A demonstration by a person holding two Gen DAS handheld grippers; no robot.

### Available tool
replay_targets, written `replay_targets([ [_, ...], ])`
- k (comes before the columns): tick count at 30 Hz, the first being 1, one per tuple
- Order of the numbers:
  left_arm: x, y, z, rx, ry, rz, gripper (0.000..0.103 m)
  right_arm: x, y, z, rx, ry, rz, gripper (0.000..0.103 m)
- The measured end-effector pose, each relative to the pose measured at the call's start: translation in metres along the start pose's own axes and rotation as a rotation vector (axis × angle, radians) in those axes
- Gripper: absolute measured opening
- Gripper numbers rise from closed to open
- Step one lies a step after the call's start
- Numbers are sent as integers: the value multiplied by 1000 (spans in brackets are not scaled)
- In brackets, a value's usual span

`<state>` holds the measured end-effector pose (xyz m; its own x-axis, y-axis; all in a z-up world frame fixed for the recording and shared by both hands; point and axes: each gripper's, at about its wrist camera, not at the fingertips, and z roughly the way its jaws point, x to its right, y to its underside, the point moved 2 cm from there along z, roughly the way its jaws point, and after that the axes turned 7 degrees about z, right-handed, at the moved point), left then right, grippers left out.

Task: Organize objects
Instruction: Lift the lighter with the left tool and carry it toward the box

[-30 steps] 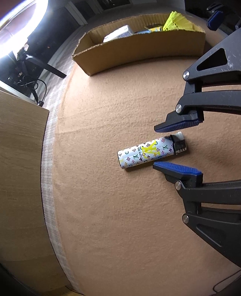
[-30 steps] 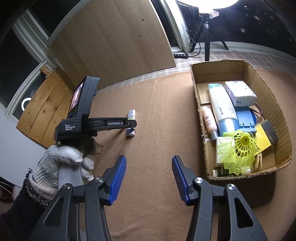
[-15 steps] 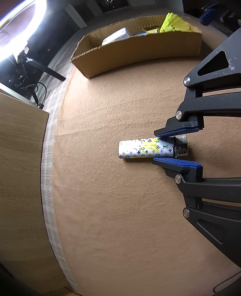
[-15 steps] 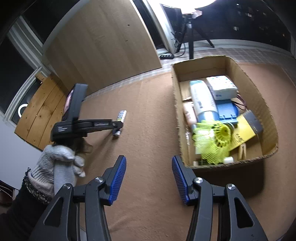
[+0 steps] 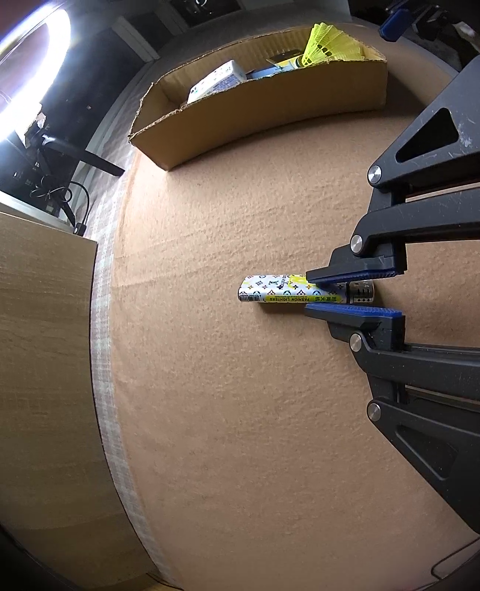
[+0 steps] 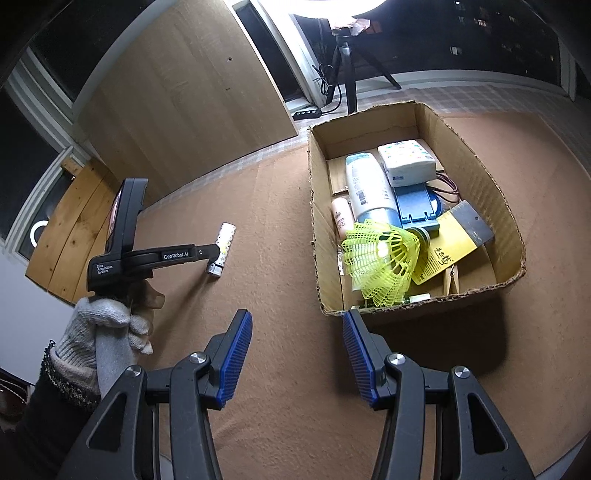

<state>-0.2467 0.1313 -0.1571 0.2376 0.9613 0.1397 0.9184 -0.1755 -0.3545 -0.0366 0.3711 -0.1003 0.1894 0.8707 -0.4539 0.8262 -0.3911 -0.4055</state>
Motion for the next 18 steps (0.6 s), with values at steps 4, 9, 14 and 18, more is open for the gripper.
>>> replay_targets([
  [4, 8, -1, 0, 2, -24, 32, 12, 0, 3, -1, 0, 3, 4, 47],
  [9, 21, 2, -5, 19, -28, 66, 10, 0, 3, -3, 4, -1, 14, 47],
  [14, 21, 1, -9, 27, 17, 38, 9, 0, 2, -4, 11, -4, 14, 47],
  [18, 22, -2, -19, 47, 47, 35, 8, 3, 2, -4, 14, -3, 23, 47],
])
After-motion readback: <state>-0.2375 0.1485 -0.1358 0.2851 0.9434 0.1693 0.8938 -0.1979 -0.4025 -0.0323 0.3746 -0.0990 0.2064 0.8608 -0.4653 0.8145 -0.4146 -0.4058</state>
